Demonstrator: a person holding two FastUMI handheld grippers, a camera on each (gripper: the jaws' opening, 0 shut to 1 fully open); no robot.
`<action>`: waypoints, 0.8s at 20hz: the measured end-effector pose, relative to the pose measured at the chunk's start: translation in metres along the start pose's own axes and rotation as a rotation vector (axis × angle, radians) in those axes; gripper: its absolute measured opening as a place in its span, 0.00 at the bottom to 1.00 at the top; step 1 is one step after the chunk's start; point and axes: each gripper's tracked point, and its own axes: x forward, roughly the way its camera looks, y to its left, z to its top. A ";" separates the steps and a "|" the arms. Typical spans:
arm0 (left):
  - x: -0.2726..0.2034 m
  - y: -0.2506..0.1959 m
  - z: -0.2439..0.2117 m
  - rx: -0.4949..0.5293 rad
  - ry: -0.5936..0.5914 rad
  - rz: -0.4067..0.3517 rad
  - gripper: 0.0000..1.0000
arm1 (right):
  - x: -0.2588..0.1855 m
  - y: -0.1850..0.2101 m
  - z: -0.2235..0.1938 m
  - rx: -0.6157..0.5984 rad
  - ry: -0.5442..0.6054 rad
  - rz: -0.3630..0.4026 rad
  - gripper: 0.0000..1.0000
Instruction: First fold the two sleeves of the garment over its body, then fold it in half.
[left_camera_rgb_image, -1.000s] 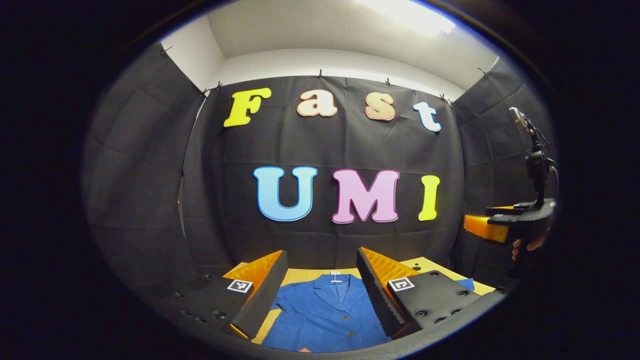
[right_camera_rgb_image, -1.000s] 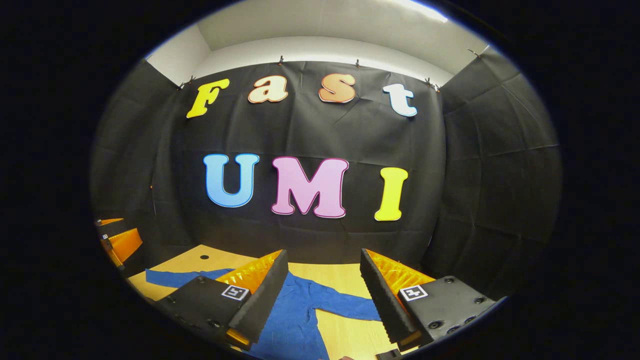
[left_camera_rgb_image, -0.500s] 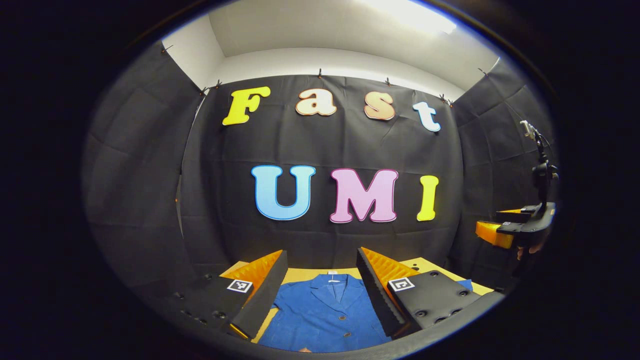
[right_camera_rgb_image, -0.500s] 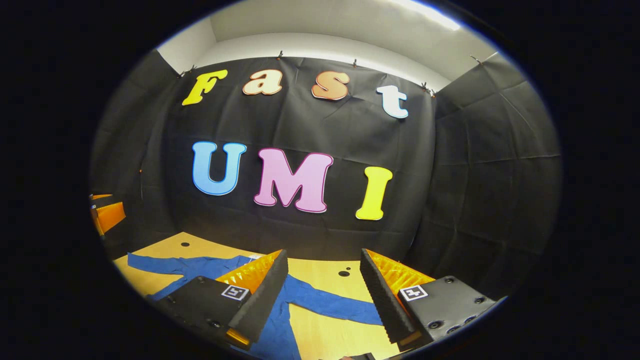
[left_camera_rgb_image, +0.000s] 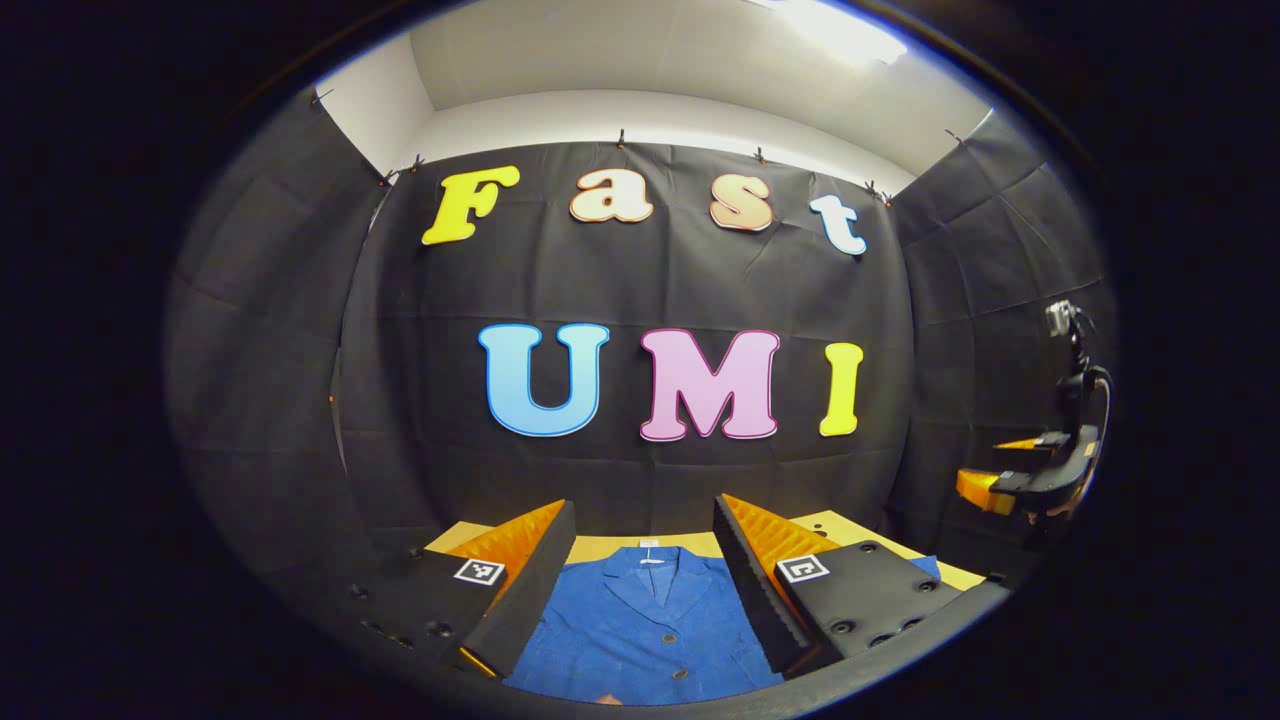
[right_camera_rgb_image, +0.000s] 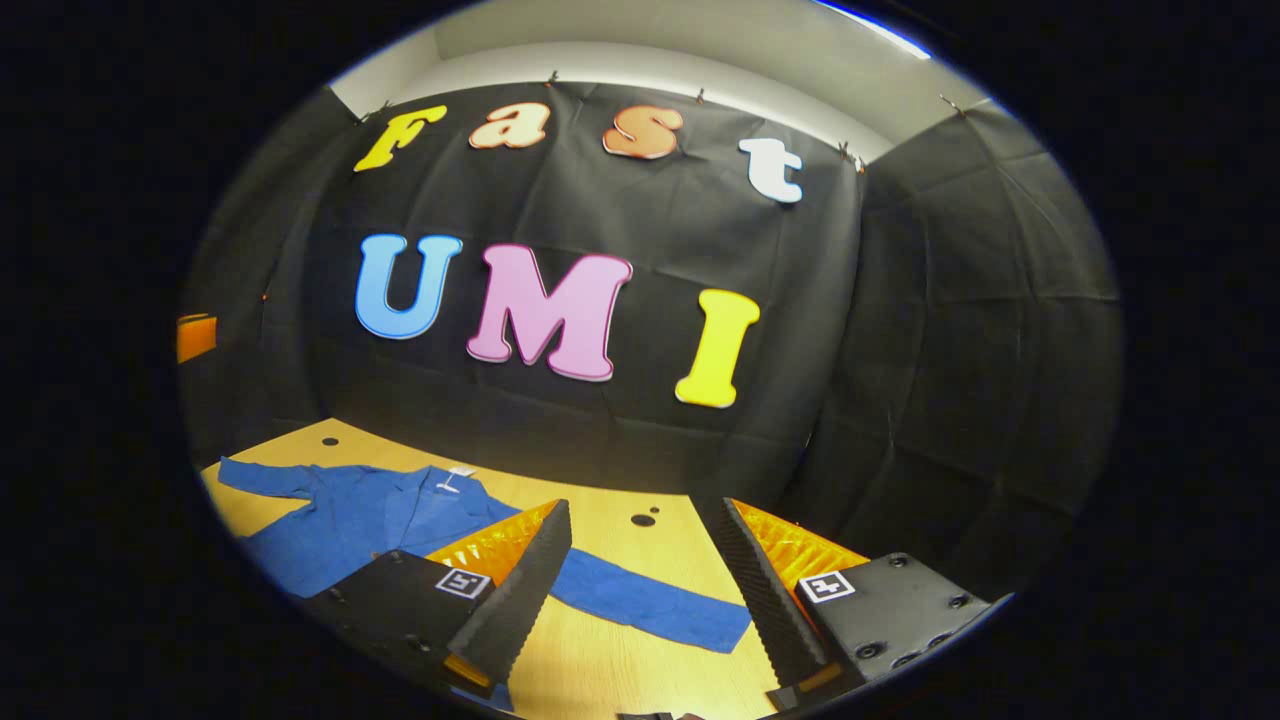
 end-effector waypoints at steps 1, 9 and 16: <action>0.004 -0.005 0.002 0.003 0.001 -0.001 0.81 | 0.010 -0.011 -0.019 0.025 0.045 -0.004 0.96; 0.036 -0.058 -0.002 0.100 0.065 -0.047 0.81 | 0.095 -0.088 -0.188 0.227 0.420 -0.115 0.97; 0.073 -0.113 -0.010 -0.069 0.151 -0.072 0.81 | 0.121 -0.119 -0.312 0.419 0.798 -0.158 0.87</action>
